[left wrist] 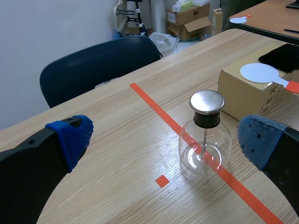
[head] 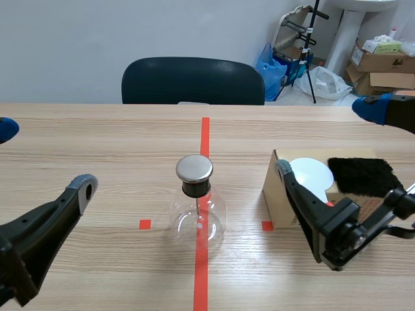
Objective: Do the electroscope experiment
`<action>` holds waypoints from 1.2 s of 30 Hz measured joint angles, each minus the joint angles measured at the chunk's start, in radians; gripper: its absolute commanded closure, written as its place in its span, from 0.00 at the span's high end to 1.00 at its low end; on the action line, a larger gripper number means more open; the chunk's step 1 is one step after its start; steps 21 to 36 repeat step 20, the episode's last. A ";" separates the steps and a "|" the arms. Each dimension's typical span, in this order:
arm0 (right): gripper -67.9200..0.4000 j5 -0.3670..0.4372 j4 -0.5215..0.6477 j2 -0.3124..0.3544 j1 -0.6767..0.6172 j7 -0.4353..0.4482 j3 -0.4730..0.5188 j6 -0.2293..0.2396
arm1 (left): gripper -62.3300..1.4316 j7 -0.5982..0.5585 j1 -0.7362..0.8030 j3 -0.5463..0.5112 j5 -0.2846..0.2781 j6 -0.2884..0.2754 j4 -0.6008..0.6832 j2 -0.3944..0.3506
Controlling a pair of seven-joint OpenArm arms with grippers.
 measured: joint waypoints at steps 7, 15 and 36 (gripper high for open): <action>1.00 0.000 0.000 0.000 0.000 0.000 0.000 0.000 | 1.00 0.000 0.000 0.000 0.000 0.000 0.000 0.000; 1.00 0.000 0.000 0.000 0.000 -0.016 0.000 0.000 | 1.00 0.000 0.000 0.000 0.000 0.000 0.000 0.000; 1.00 0.000 0.000 0.000 0.000 -0.015 0.000 0.000 | 1.00 0.000 0.000 0.000 0.000 0.000 0.000 0.000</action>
